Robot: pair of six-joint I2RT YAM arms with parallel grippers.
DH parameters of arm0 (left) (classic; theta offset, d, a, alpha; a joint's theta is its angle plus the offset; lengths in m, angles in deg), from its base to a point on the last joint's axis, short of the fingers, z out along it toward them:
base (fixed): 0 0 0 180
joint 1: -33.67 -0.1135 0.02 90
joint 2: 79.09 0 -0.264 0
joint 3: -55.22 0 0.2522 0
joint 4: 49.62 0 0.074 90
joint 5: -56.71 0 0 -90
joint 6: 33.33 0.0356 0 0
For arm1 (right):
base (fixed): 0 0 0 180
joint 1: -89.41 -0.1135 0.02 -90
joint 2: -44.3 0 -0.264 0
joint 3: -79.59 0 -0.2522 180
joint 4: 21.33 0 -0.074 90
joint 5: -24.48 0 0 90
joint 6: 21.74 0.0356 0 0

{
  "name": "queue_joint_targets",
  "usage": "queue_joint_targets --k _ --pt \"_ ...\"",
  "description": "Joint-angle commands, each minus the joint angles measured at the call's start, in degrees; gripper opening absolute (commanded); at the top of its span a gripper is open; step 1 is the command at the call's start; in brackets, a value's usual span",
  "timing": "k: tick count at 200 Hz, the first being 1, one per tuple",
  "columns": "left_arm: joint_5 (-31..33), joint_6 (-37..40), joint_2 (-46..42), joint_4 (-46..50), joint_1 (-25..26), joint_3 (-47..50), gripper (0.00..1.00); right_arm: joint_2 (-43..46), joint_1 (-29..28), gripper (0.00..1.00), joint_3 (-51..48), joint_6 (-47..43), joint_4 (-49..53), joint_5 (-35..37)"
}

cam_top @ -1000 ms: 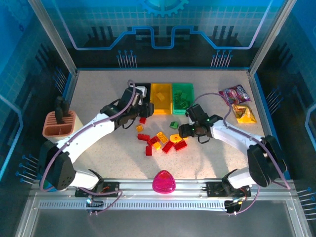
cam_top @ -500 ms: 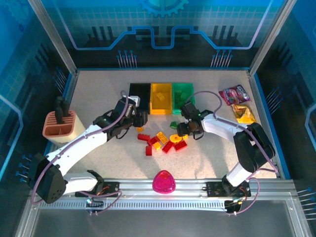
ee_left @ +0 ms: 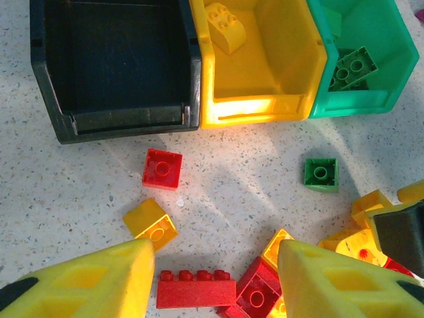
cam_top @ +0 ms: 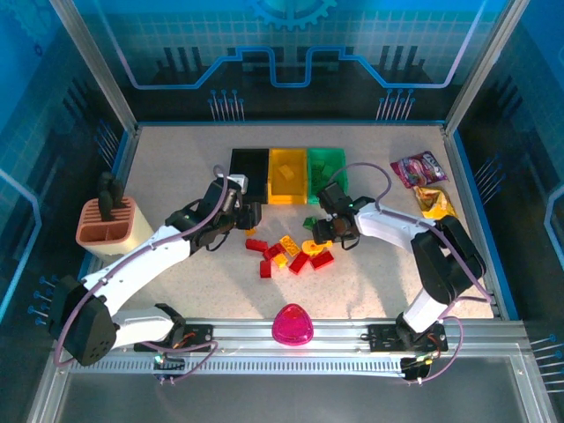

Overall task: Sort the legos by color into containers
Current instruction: Pick up the lego from the center of the table.

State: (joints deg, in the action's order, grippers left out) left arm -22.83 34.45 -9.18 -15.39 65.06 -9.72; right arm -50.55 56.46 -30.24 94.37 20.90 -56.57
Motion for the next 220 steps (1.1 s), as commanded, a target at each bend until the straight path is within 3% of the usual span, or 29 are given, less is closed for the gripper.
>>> queue_joint_targets --k 1,63,102,159,220 --pt "1.0 -0.6 -1.3 -0.9 0.0 1.0 0.53 -3.7 -1.1 0.65 -0.3 0.8 3.0 -0.7" --pt "1.4 -0.7 -2.0 -1.1 0.0 2.0 0.52 -5.3 -1.0 0.51 1.6 1.0 4.7 -2.0" --pt "1.6 -0.8 -2.2 -1.4 0.0 2.5 0.52 -4.1 -0.9 0.49 1.5 0.9 6.2 0.1" --pt "2.2 -0.3 -2.4 -1.2 -0.2 2.8 0.50 -0.4 -1.3 0.28 2.9 1.4 7.7 1.1" --pt "2.6 -1.9 -7.8 -1.9 -0.4 8.9 0.49 2.1 -1.2 0.26 14.3 -2.8 12.3 2.3"
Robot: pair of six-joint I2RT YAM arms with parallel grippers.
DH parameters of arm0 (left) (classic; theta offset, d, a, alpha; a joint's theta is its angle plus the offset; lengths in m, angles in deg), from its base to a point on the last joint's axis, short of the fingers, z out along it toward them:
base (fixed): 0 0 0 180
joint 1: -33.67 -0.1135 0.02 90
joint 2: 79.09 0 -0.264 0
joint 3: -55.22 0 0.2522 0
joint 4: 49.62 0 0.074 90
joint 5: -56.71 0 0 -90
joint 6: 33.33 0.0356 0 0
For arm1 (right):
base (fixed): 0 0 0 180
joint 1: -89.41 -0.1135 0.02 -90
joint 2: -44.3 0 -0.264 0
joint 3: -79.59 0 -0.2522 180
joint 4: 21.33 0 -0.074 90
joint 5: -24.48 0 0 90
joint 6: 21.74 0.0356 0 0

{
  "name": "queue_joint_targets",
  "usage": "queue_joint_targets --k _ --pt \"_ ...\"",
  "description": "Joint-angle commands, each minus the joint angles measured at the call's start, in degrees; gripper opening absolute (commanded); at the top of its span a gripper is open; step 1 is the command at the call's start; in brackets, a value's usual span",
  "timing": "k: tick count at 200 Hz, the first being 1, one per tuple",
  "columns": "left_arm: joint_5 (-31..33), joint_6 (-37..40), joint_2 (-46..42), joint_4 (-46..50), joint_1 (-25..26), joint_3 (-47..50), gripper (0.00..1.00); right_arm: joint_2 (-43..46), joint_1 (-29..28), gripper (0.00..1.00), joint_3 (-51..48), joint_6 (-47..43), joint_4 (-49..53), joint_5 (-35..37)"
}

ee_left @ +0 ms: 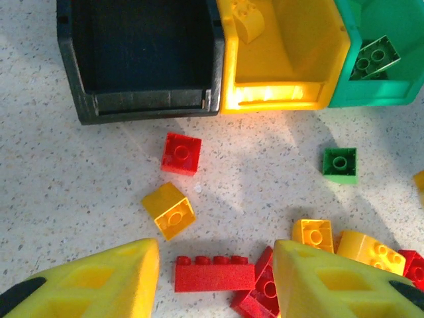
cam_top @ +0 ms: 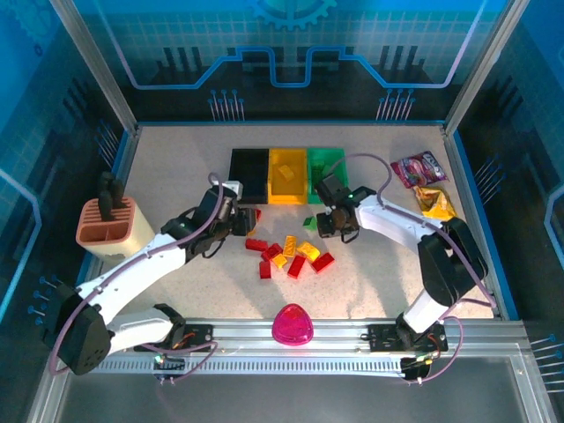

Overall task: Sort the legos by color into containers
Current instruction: Pick up the lego from the center of the table, then place the lego in the container, then pick up the lego from the center of the table.

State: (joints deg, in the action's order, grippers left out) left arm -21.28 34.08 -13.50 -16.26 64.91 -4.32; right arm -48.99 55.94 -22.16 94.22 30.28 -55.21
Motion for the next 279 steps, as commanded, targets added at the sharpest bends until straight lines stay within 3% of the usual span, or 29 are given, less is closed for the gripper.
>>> queue_joint_targets --k 1,105,116,125,132,153,231,279 --pt "1.0 -1.5 -3.6 -1.1 -0.2 3.6 0.49 0.4 -0.7 0.26 6.5 -2.8 3.0 1.0" --pt "-1.0 -8.2 -14.4 3.5 -0.2 15.3 0.55 -30.3 1.3 0.31 52.3 -10.8 15.7 -0.7" --pt "-1.6 -8.7 -14.6 3.4 -0.2 15.7 0.56 -32.8 1.7 0.42 55.8 -10.7 16.5 -0.6" --pt "-2.1 -9.0 -14.5 3.2 -0.2 16.0 0.57 -33.9 1.7 0.73 58.1 -10.5 17.4 -0.6" --pt "-2.4 -9.2 -14.5 3.2 -0.3 16.1 0.58 -34.0 1.5 0.81 59.0 -10.3 17.8 -0.6" --pt "-2.9 -9.7 -14.1 3.2 -0.2 16.6 0.60 -30.4 0.3 0.89 55.3 -10.0 14.7 0.9" --pt "-7.1 -10.3 -7.9 -1.3 -0.2 16.7 0.65 -11.3 -0.2 0.89 26.8 -6.1 0.1 -2.4" --pt "-8.9 -10.3 0.1 -4.3 -0.1 13.4 0.66 -5.0 -0.4 0.88 14.8 -3.8 -5.2 -4.4"
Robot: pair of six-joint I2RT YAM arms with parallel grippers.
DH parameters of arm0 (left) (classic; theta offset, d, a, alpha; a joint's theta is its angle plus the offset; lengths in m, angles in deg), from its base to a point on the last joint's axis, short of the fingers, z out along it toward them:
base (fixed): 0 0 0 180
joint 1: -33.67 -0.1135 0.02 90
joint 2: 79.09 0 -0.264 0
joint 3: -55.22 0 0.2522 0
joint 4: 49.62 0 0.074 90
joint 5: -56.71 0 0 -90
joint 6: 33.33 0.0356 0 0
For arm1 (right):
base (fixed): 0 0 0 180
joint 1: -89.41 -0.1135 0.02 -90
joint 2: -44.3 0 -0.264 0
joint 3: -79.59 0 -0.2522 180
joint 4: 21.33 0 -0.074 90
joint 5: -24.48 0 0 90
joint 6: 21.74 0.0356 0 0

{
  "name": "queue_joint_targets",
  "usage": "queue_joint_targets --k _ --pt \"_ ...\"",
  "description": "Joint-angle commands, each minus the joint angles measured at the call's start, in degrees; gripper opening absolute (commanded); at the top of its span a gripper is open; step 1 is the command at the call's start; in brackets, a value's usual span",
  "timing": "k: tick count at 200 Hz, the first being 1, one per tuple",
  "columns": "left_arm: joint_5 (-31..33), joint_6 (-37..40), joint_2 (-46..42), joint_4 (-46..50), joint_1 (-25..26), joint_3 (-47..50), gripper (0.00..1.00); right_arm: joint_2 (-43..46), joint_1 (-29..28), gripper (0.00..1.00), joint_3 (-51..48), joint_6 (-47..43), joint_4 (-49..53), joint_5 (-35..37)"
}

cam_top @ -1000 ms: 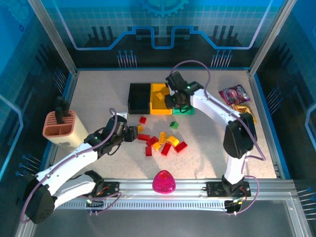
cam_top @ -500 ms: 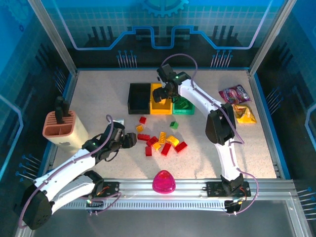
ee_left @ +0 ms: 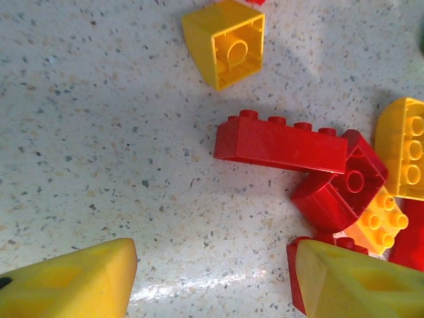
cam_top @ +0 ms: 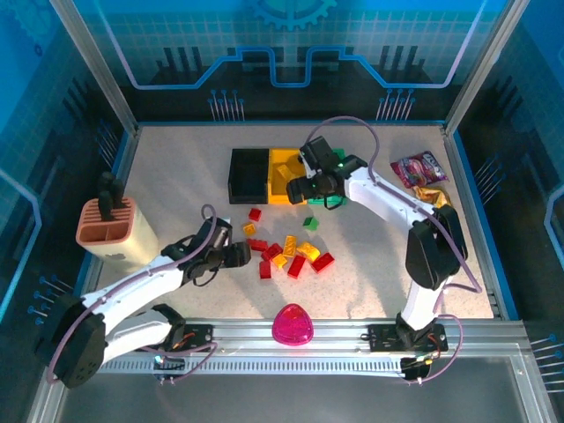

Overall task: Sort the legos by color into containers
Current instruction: Pick up the lego from the center of the table.

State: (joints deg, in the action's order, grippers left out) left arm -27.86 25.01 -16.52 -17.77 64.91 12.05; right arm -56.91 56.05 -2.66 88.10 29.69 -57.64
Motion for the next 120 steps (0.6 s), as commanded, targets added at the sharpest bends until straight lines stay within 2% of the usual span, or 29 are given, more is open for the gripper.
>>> queue_joint_targets --k 1,53,120 --pt "-2.4 -1.3 3.4 -2.8 -0.1 -3.2 0.66 2.9 -0.5 0.88 -4.7 2.3 -4.6 -2.0" --pt "-3.8 0.3 15.0 -2.3 0.0 -10.4 0.68 5.0 -0.5 0.87 -11.5 3.9 -7.6 -2.5" --pt "-0.9 1.5 25.2 3.6 1.4 -18.8 0.74 7.4 0.7 0.87 -15.9 4.8 -9.6 -2.2"
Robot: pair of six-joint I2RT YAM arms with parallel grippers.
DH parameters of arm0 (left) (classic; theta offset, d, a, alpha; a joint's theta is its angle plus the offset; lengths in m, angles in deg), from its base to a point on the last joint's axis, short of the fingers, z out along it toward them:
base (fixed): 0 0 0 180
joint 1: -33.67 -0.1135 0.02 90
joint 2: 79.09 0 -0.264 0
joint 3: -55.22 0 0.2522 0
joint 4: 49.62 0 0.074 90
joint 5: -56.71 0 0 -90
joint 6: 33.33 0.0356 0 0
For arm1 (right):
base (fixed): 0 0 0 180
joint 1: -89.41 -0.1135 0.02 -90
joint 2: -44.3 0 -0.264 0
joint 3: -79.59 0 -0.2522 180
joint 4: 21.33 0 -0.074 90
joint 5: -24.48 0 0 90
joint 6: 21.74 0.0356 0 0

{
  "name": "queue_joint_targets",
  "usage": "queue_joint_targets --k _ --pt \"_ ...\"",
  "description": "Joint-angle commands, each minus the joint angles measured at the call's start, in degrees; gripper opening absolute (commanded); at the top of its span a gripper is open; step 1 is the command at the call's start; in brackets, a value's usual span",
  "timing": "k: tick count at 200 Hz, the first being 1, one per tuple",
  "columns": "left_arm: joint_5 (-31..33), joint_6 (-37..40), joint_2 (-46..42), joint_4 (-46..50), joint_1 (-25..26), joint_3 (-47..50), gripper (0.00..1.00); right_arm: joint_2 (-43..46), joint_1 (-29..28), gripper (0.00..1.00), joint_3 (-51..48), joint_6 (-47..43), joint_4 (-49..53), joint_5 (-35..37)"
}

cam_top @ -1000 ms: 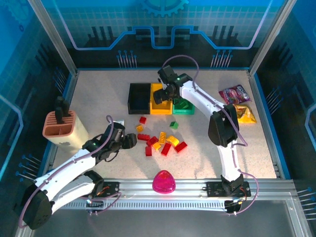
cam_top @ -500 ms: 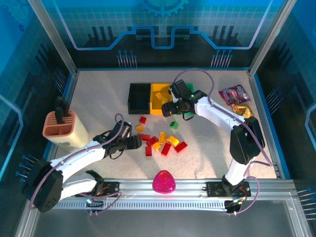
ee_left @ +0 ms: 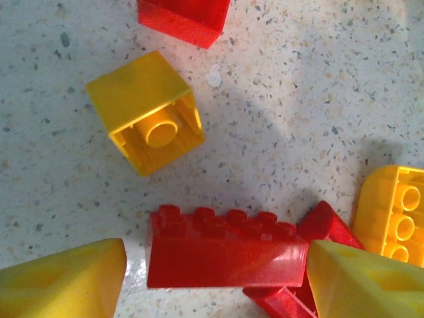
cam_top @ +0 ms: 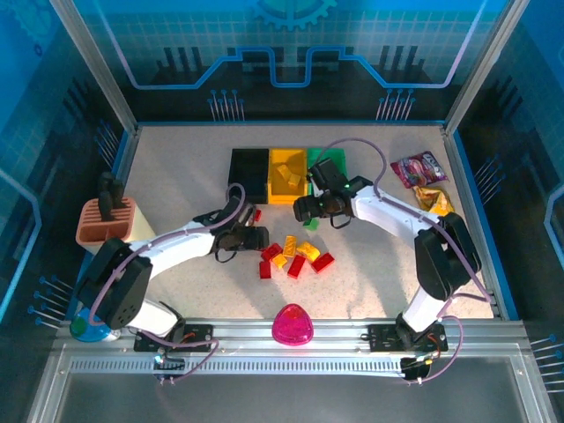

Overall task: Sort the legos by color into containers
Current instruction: Pick up the lego from the center of the table, then place the lego in the container.

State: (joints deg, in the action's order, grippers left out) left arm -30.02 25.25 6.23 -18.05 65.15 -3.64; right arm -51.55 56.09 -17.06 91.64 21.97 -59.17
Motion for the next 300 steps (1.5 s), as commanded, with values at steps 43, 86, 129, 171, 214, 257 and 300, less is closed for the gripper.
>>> queue_joint_targets --k 43,86,129,171,214,257,300 --pt "2.9 2.5 7.0 6.7 2.3 -6.9 0.75 2.6 1.2 0.87 -2.8 1.7 -2.6 -1.0" --pt "4.9 3.3 9.8 9.1 3.2 -9.2 0.75 3.4 1.9 0.87 -4.3 2.1 -3.2 -1.3" --pt "5.5 3.3 10.3 8.8 3.5 -9.2 0.69 4.1 2.6 0.86 -5.5 2.5 -4.0 -1.8" --pt "6.4 3.0 6.2 10.3 3.7 -9.6 0.54 5.0 2.8 0.86 -6.4 2.6 -4.2 -1.7" --pt "8.4 4.8 -1.2 12.9 1.7 -12.4 0.53 6.2 2.9 0.86 -8.9 3.3 -5.5 -2.2" --pt "6.0 7.1 -0.5 10.5 -7.0 -18.3 0.52 7.3 2.5 0.85 -11.5 4.3 -6.4 -3.0" --pt "5.1 9.5 10.2 10.8 -11.5 -30.3 0.51 10.2 2.1 0.85 -13.7 4.7 -6.4 -2.7"
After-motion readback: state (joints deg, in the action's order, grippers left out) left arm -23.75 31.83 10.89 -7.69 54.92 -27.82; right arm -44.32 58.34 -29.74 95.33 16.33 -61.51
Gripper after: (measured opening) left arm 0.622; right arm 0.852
